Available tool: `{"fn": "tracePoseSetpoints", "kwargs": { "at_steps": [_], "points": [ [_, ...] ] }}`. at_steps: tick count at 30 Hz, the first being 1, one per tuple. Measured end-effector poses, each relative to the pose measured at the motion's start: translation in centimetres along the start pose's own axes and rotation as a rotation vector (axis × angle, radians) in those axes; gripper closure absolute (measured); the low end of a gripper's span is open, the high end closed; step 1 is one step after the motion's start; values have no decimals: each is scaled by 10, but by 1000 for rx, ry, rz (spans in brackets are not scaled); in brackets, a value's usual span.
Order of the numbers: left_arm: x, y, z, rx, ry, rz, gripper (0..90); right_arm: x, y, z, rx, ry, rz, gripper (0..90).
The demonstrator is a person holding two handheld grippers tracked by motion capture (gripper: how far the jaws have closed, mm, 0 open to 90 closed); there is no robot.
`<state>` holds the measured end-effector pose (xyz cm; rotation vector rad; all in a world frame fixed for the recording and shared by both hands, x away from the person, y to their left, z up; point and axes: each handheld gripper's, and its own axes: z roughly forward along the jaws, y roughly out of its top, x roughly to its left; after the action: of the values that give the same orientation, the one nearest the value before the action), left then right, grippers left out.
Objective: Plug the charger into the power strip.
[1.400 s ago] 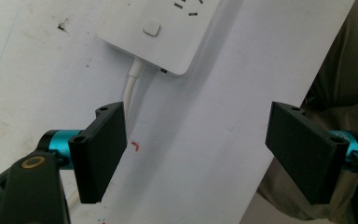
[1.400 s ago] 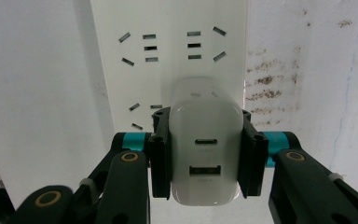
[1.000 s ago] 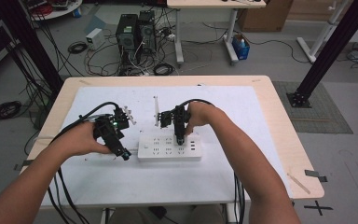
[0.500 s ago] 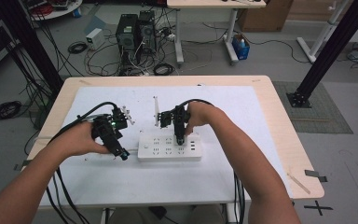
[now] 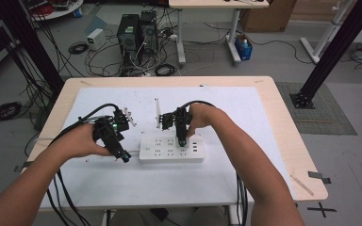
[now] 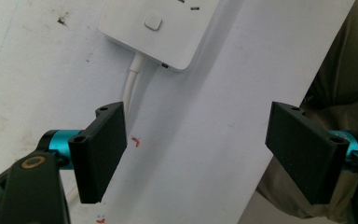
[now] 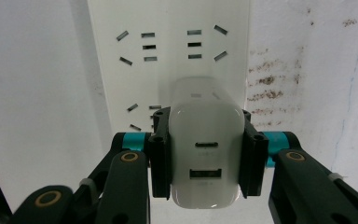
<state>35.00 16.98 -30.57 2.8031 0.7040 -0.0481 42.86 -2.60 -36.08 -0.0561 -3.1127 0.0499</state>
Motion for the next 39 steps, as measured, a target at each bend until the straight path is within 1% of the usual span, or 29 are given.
{"fn": "tracePoseSetpoints", "kwargs": {
  "at_steps": [1,3,4,5,7,9,10,13,14,15,16,17,18,19,21,22,23,24,25,26,27,28,29,31,33,36,37,38,39],
  "points": [
    [0,0,0,-2,-2,-4,207,1,0,0,7,-6,1,631],
    [2,0,0,3,2,1,207,1,1,0,9,-14,-13,631],
    [1,0,0,4,1,1,207,3,2,0,15,-13,-1,630],
    [1,-1,0,4,-2,-1,207,2,1,0,8,-19,-23,630],
    [0,0,0,10,-2,8,207,3,-2,1,-15,-18,-8,630],
    [0,0,0,11,-2,9,207,3,-2,1,-13,-23,-17,630],
    [0,0,1,6,-2,4,207,4,-1,0,-6,-18,4,630],
    [0,1,0,6,-2,4,207,3,-1,1,-7,-22,-8,630],
    [-1,1,0,6,-4,6,207,1,-2,1,-12,-7,5,630],
    [-1,2,0,8,-5,7,207,-2,-3,1,-27,6,2,630],
    [-1,2,1,7,-6,3,207,-2,-3,1,-27,10,2,630],
    [-1,2,1,10,-6,5,207,-2,-3,2,-27,9,-2,630],
    [-1,2,0,12,-4,7,207,-2,-3,2,-26,3,-21,630],
    [0,2,-1,10,-3,7,207,2,-3,2,-24,-11,-12,630],
    [0,2,-2,6,-1,2,207,4,-3,4,-16,-28,-20,630],
    [1,2,-3,10,1,5,207,4,-3,4,-14,-28,-25,629],
    [0,2,-3,9,1,5,207,3,-4,5,-28,-20,-12,630],
    [0,2,-3,5,1,4,207,1,-4,5,-27,-16,-29,629],
    [0,2,-3,5,1,4,207,1,-4,5,-27,-16,-29,629],
    [-1,2,-3,8,3,7,207,1,-4,5,-25,-5,-9,629],
    [-1,2,-3,8,2,5,207,0,-4,5,-22,-5,-11,629],
    [-2,2,-3,7,4,4,207,1,-4,5,-20,-3,2,629],
    [-2,2,-3,7,7,5,207,0,-4,5,-21,-6,-10,628],
    [-4,1,-3,8,8,6,207,1,-5,5,-36,-6,-5,626],
    [-3,1,-3,15,7,12,207,2,-5,5,-32,-8,14,625],
    [-3,1,0,14,2,6,206,2,-6,5,-37,-15,8,617],
    [-2,1,1,19,2,4,207,3,-6,5,-44,-18,22,604],
    [-2,2,2,21,0,1,207,2,-6,5,-44,3,44,503],
    [-2,2,2,28,1,5,207,0,-6,5,-46,28,45,450]
  ]
}}
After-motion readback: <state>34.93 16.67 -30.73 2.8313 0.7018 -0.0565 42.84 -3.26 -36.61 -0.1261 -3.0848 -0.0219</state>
